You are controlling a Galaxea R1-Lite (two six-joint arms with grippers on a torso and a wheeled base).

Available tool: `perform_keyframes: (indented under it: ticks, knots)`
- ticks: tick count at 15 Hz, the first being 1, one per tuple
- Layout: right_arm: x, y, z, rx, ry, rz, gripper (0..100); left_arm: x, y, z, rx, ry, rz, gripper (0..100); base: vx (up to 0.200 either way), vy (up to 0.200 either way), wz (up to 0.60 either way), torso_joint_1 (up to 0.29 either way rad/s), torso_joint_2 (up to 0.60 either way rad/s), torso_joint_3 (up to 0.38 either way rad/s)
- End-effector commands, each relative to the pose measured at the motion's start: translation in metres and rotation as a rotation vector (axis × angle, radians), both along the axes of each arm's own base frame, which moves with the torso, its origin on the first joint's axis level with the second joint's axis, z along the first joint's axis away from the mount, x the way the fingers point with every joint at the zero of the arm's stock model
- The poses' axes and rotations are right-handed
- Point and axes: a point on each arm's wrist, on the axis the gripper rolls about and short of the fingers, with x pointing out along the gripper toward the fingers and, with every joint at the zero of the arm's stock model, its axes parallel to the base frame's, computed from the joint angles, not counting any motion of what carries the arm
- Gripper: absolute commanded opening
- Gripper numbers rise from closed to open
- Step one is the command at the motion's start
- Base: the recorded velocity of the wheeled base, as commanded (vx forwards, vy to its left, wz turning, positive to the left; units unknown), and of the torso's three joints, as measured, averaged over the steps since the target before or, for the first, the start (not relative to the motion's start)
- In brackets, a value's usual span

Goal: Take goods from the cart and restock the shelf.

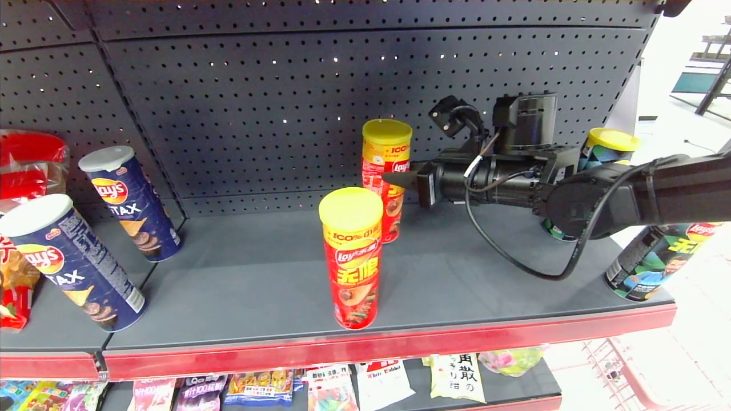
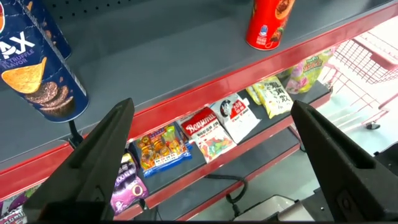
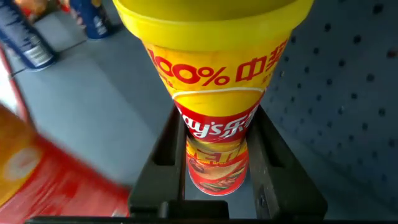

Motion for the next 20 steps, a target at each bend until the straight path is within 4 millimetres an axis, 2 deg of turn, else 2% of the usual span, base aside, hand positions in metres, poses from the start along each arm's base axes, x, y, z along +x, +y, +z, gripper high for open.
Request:
perform_keyframes:
  ticks: [1,10,20]
  knots:
    - [0.0031,0.0080,-0.0078,-0.007,0.013,0.012,0,0.0012,-0.0004,-0.0005,0.003,0.010,-0.001,100,0.000,0.000,0.00,0.000,0.00,0.000]
    - [0.0054,0.0154,-0.0169,-0.021,0.028,0.003,0,0.0015,-0.0005,-0.0008,0.003,0.012,-0.003,100,0.000,0.000,0.00,0.000,0.00,0.000]
    - [0.0069,0.0174,-0.0154,-0.019,0.019,-0.006,0,0.0014,-0.0005,-0.0018,0.004,0.015,-0.001,100,0.000,0.000,0.00,0.000,0.00,0.000]
